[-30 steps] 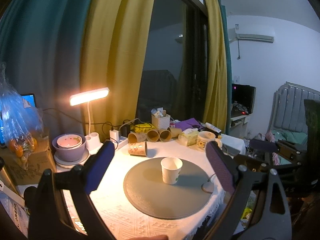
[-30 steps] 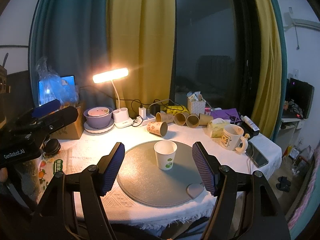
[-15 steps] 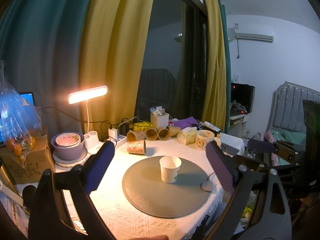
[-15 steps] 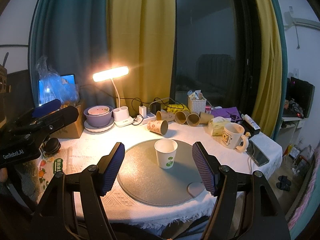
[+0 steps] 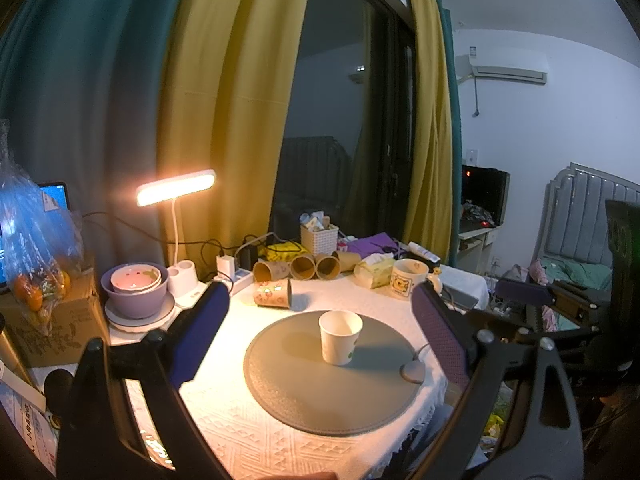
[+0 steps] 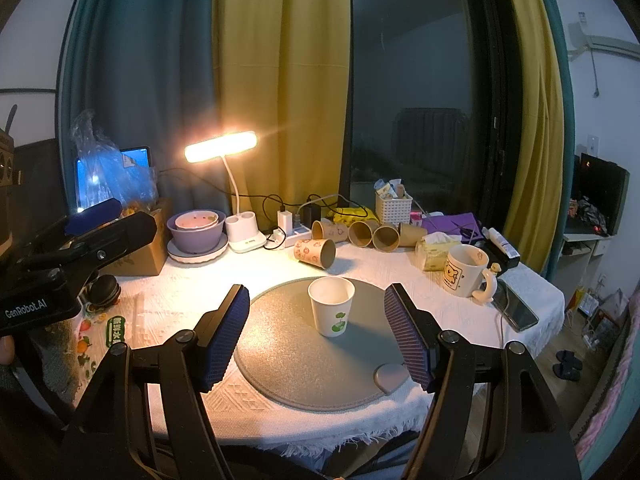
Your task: Flip cup upright
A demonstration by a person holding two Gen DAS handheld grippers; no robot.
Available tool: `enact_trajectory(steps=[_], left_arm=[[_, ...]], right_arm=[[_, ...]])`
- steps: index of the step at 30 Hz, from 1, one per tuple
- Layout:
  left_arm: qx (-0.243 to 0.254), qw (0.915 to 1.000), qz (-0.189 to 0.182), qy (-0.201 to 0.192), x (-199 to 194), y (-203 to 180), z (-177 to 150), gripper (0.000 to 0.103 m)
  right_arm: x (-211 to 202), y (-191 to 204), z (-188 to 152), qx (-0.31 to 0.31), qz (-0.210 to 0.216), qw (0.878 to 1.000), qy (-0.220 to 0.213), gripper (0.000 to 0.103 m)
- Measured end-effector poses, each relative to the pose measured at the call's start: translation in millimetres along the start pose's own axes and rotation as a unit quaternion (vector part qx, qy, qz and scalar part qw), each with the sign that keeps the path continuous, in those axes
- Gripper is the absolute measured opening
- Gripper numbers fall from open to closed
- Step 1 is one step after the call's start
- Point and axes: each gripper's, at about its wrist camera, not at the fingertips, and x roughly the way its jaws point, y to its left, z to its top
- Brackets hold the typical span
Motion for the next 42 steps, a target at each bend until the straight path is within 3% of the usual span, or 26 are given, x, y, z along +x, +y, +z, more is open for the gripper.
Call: enact_trajectory(steps=[42], left_arm=[[-0.001, 1.0000, 0.000, 0.001, 0.7, -1.4, 0.1, 0.094]], right_arm=[[1.1, -0.9, -1.1, 0.001, 0.000, 1.000, 0.002, 0.073]])
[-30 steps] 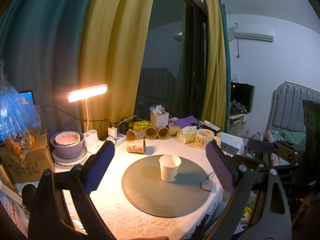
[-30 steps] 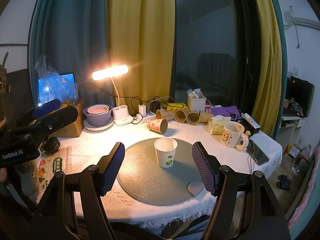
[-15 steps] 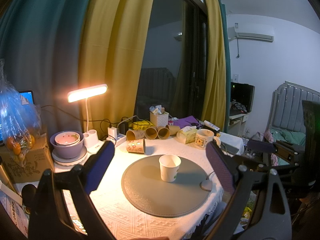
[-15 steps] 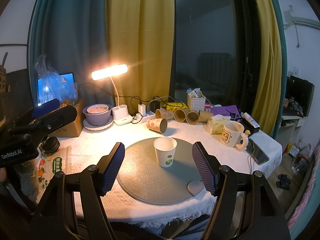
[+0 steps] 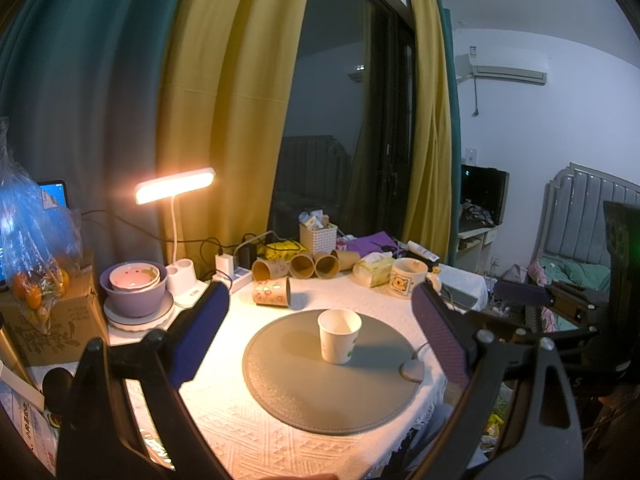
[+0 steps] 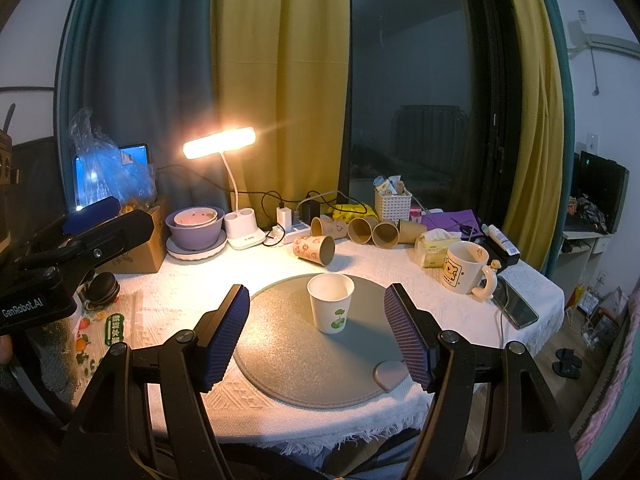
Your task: Flip cup upright
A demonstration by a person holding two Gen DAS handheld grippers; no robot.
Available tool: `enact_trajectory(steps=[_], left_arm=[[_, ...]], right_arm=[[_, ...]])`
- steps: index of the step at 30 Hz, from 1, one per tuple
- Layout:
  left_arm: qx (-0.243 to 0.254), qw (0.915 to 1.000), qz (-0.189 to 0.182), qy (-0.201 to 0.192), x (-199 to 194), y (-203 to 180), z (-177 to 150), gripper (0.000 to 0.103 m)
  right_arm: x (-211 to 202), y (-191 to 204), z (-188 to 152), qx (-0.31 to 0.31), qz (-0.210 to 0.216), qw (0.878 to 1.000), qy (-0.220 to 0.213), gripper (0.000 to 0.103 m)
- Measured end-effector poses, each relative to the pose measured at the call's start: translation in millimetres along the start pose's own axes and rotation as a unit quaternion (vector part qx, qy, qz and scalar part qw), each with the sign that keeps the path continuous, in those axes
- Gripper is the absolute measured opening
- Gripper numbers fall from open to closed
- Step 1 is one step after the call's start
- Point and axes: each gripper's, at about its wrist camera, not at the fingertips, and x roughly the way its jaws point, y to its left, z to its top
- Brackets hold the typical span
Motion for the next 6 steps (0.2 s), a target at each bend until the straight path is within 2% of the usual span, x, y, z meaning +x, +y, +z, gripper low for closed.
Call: enact_trajectory(steps=[6], left_arm=[[0.007, 0.9999, -0.007, -0.003, -3.9, -8.7, -9.8, 0.094]], right_arm=[[-0.5, -0.6, -1.5, 0.000, 0.000, 1.000, 0.000, 0.073]])
